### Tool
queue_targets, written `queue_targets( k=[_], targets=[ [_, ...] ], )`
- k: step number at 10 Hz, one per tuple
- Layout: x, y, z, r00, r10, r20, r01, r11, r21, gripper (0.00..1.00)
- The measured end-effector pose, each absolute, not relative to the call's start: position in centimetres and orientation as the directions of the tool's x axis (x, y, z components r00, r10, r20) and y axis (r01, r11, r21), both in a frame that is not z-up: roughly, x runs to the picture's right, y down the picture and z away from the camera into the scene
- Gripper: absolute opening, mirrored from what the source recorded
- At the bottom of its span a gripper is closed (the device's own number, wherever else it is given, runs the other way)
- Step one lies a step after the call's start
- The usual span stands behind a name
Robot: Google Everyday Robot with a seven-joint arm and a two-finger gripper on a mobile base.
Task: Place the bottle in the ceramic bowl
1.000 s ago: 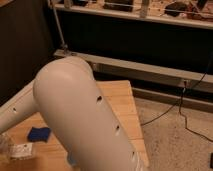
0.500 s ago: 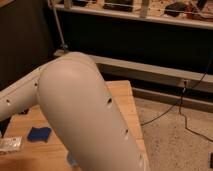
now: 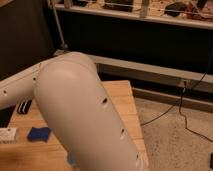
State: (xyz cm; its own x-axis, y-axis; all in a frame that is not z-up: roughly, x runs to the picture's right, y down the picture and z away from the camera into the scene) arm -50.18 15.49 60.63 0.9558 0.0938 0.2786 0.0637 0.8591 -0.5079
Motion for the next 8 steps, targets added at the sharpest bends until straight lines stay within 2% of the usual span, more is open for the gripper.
queue_targets(
  k=[8],
  targets=[
    [-56.6,8.3,64.4,0.953,0.171,0.252,-0.024,0.866,-0.499,0.00]
  ],
)
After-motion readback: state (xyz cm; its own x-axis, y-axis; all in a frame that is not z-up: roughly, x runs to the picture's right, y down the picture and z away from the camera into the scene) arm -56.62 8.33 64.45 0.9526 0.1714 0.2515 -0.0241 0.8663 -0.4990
